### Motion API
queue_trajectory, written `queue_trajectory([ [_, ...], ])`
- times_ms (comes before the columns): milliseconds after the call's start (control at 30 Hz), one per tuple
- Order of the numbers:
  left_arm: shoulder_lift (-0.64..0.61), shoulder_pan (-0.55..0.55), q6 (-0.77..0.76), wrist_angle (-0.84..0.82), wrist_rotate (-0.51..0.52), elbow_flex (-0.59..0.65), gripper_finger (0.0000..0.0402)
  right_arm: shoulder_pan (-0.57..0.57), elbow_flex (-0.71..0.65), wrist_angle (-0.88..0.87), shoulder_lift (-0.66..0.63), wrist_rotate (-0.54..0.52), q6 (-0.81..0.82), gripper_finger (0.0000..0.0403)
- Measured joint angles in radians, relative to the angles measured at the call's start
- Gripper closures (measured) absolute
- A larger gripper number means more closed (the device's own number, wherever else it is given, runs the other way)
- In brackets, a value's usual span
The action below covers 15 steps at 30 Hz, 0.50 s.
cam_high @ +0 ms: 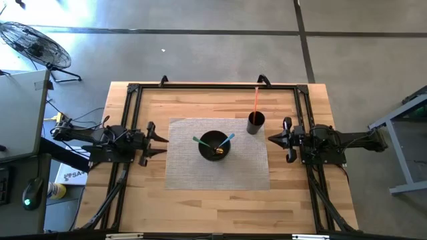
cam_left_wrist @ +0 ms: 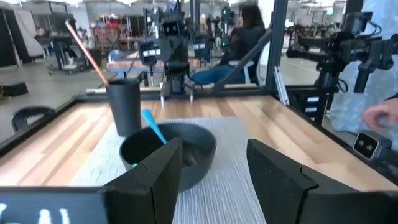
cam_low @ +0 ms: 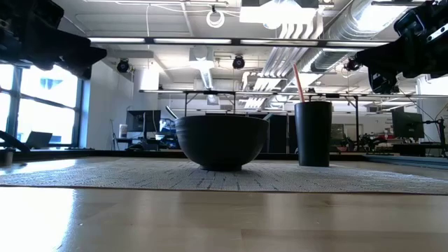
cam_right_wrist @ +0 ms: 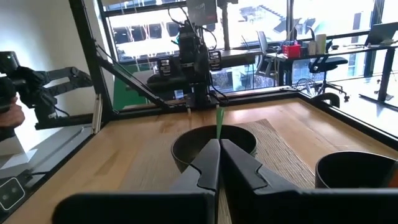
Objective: Pick & Place Utensil
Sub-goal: Return to Home Position
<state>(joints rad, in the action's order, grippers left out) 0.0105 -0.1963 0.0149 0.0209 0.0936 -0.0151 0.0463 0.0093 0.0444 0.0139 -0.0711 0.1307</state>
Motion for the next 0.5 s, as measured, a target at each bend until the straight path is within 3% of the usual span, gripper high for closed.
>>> queue_trajectory([
  [500, 0.000, 0.000, -0.019, -0.004, 0.002, 0.000, 0.0224, 0.000, 0.000, -0.001, 0.000, 0.000, 0.000, 0.0397],
])
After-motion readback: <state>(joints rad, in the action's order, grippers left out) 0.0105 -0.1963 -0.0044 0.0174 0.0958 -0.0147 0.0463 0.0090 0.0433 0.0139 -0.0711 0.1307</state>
